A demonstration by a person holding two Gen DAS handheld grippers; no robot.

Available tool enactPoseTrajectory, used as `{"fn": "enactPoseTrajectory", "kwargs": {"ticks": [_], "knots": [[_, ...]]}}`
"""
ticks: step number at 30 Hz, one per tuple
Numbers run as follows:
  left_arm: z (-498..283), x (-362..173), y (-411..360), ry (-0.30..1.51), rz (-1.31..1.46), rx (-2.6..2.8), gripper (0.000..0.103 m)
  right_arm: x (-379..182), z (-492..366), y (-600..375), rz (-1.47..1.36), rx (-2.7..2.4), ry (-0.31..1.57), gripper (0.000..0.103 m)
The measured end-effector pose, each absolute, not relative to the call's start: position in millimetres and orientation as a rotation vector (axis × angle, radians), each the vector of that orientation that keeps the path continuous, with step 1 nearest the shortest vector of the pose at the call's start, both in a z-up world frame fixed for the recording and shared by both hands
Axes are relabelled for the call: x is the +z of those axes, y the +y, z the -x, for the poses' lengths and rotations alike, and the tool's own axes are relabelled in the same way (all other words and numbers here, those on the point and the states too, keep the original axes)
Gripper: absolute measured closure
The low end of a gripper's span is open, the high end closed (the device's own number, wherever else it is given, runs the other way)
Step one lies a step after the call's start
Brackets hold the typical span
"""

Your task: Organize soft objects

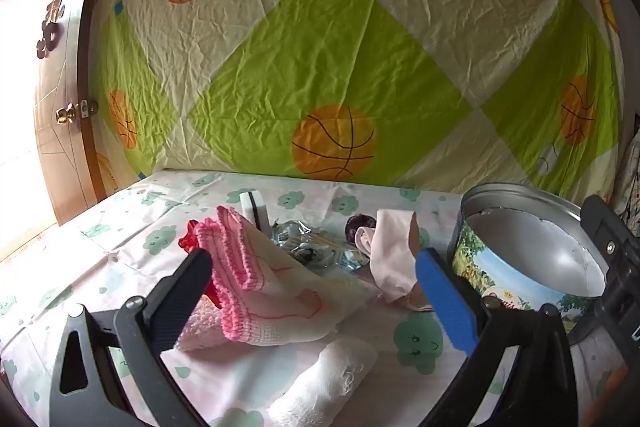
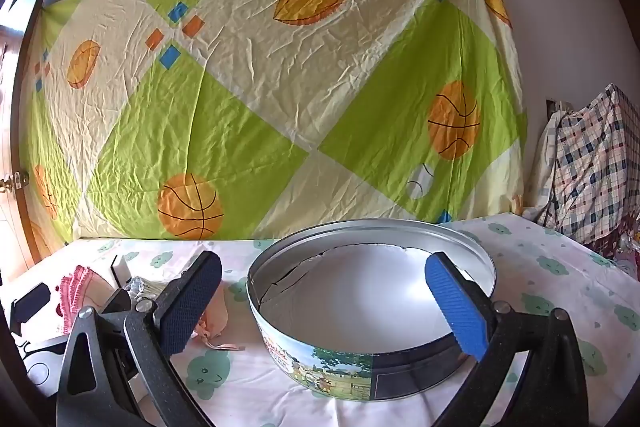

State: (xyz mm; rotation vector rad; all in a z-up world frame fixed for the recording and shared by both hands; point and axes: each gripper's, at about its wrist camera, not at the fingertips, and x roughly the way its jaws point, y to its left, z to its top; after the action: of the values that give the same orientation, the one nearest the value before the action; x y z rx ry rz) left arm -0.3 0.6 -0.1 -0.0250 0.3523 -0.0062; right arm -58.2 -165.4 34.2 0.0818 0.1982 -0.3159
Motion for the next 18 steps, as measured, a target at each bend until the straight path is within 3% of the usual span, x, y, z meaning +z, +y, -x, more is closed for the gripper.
{"fn": "enactPoseTrajectory", "kwargs": {"ticks": [10, 18], "knots": [[24, -12, 2, 0.315, -0.027, -0.053, 0.0, 34, 58, -166, -0.08, -0.32, 0.196, 0.0], [0, -1, -1, 0.362, 0.006, -0.013, 0.0, 34, 58, -167, -0.084, -0.322, 0.203, 0.0]]}}
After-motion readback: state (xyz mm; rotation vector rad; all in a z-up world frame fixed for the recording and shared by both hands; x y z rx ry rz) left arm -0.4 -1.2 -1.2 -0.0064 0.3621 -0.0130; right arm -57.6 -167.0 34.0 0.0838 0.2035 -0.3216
